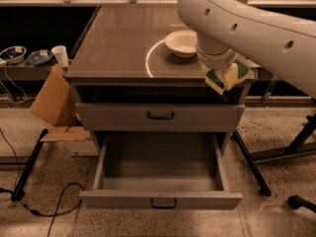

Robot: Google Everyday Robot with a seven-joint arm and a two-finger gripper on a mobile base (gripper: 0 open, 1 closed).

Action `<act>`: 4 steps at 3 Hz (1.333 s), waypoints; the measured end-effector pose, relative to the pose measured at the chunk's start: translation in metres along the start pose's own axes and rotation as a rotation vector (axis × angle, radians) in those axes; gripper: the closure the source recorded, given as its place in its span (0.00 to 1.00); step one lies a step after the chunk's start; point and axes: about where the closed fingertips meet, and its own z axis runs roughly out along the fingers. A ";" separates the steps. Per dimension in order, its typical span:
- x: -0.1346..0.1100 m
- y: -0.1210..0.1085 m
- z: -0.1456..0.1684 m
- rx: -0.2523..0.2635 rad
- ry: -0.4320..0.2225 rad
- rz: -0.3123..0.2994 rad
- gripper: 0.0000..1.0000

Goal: Pick sponge from middle drawer and place on counter

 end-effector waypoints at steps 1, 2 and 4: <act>0.013 -0.005 0.026 0.005 0.005 0.023 1.00; 0.021 -0.004 0.042 0.014 0.014 0.048 1.00; 0.044 0.000 0.049 0.043 0.066 0.100 1.00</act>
Offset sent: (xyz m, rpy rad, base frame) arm 0.0523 -0.0508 -0.0580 0.0300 -0.0891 -0.0805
